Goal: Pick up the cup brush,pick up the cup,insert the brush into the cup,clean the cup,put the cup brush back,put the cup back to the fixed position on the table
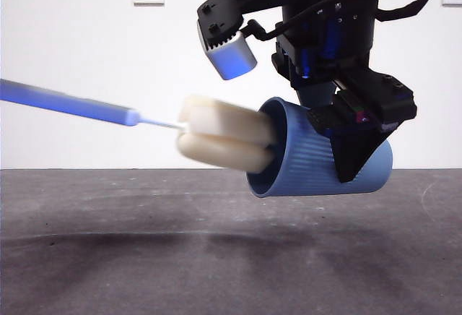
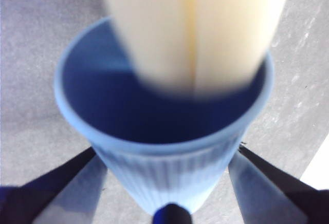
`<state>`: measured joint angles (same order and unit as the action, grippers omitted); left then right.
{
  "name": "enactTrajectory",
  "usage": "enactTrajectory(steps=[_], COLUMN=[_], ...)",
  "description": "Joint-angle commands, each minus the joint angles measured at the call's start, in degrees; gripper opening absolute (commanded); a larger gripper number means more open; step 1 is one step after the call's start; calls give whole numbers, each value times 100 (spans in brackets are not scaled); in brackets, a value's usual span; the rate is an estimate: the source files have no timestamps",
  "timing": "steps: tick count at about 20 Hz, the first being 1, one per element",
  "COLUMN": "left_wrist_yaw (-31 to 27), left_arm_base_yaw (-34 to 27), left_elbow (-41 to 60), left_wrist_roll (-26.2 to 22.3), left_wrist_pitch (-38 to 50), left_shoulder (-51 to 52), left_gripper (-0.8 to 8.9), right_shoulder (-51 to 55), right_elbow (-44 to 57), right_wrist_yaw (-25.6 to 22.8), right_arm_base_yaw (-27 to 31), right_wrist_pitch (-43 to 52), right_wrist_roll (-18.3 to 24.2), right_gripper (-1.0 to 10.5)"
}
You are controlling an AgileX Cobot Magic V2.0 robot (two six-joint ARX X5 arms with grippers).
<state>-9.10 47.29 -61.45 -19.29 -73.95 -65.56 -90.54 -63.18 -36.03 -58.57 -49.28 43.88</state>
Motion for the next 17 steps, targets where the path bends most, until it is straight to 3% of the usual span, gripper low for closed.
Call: enactTrajectory(steps=[1,4,9,17], left_wrist_yaw=[79,330,533,649], left_arm_base_yaw=[-11,-4,-2,-2], left_elbow=[7,7,7,7], left_wrist_roll=[-24,-42,-20,140], left_wrist_pitch=[245,365,1416,2009], left_shoulder=[-26,-317,-855,-1379], left_gripper=[-9,-9,-9,-9], right_shoulder=[7,7,7,7], right_elbow=[-13,-13,-13,-13], right_wrist_yaw=[4,17,297,468], right_arm_base_yaw=[0,-2,-9,-85], right_wrist_pitch=[151,358,498,772], right_wrist_roll=[-39,44,92,90], right_gripper=[-13,-13,-13,-13])
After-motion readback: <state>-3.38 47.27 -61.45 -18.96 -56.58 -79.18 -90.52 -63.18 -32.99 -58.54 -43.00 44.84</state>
